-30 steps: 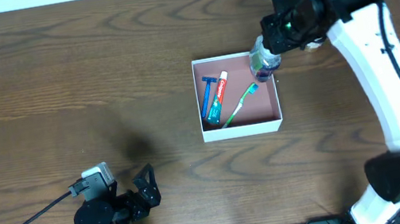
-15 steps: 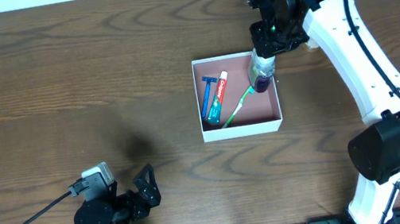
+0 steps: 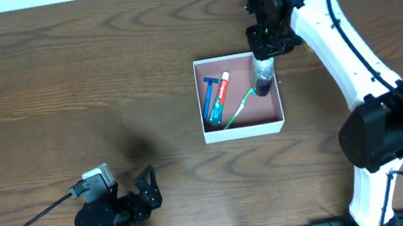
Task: Pack container
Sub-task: 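Lower the bottle into the box's right side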
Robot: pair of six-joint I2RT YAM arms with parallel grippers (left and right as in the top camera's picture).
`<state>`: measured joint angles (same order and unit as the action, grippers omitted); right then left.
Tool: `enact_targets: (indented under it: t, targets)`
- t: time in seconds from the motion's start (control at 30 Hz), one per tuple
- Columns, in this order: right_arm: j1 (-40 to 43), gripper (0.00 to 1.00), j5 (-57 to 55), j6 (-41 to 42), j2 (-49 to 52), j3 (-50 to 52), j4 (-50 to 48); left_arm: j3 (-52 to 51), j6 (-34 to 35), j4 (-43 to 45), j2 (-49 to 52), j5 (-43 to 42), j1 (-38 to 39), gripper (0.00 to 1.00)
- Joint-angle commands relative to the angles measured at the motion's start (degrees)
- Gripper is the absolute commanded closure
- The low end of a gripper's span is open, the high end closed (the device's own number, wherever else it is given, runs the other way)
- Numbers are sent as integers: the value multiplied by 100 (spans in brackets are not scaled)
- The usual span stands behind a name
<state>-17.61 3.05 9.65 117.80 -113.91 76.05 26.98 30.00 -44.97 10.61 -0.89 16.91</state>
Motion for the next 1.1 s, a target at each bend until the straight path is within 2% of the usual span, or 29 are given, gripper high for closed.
enact_targets:
  t: [0.0,0.7,1.07]
  targets:
    - [-46,83,-157,129,-48,-146,0,24,-13,0,-26,26,-24,2]
    - [-46,77,-304,297,-46,-133,-173,24,-13,0,-26,26,-24,2]
    - [-46,77,-304,229,-46,-70,-304,24,-13,0,-26,26,-24,2]
